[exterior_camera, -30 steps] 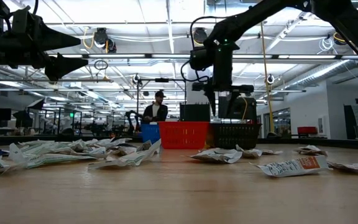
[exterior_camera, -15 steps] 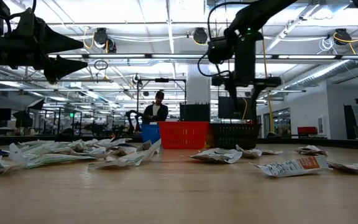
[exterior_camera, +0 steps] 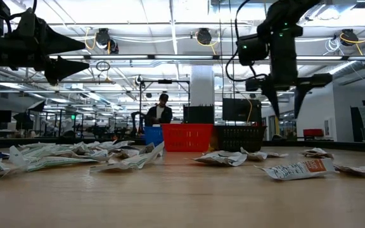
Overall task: Pick & Place First Aid Supplies
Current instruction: Put the ointment pack into the yellow bin
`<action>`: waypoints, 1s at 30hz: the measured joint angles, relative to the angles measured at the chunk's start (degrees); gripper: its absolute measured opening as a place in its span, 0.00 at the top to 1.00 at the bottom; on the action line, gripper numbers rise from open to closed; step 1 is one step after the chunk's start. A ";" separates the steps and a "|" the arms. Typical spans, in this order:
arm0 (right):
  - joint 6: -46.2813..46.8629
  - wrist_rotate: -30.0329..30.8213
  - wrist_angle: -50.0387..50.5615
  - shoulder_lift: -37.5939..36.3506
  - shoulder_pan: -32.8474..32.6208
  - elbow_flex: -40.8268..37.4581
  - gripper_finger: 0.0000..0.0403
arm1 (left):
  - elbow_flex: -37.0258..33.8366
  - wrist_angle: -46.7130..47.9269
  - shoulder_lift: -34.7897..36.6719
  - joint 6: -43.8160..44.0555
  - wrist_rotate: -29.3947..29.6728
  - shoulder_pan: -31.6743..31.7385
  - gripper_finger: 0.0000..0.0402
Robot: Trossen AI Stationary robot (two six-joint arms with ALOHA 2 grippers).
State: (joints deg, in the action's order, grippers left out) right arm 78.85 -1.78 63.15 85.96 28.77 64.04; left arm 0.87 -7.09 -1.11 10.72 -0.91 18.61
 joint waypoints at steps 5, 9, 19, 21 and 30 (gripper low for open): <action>0.37 -1.47 0.09 -2.61 0.00 -2.58 0.58 | 0.00 0.00 0.00 0.00 0.00 0.01 0.03; 0.27 -1.49 0.20 -4.64 0.00 -4.09 0.58 | 0.01 0.00 0.01 0.00 0.00 0.02 0.03; -0.08 -1.36 -0.60 -5.98 0.02 -6.84 0.58 | -0.01 0.00 -0.01 0.00 0.00 0.01 0.03; -0.19 -1.23 -1.77 -5.96 0.02 -8.56 0.58 | 0.00 0.00 -0.01 0.00 0.00 0.01 0.03; 2.82 0.48 -10.42 -5.93 -0.59 -16.88 0.58 | 0.01 0.00 0.01 0.01 0.00 0.01 0.03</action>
State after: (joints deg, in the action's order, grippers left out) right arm 81.67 -1.30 52.74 80.03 28.18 47.16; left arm 0.88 -7.09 -1.10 10.73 -0.91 18.63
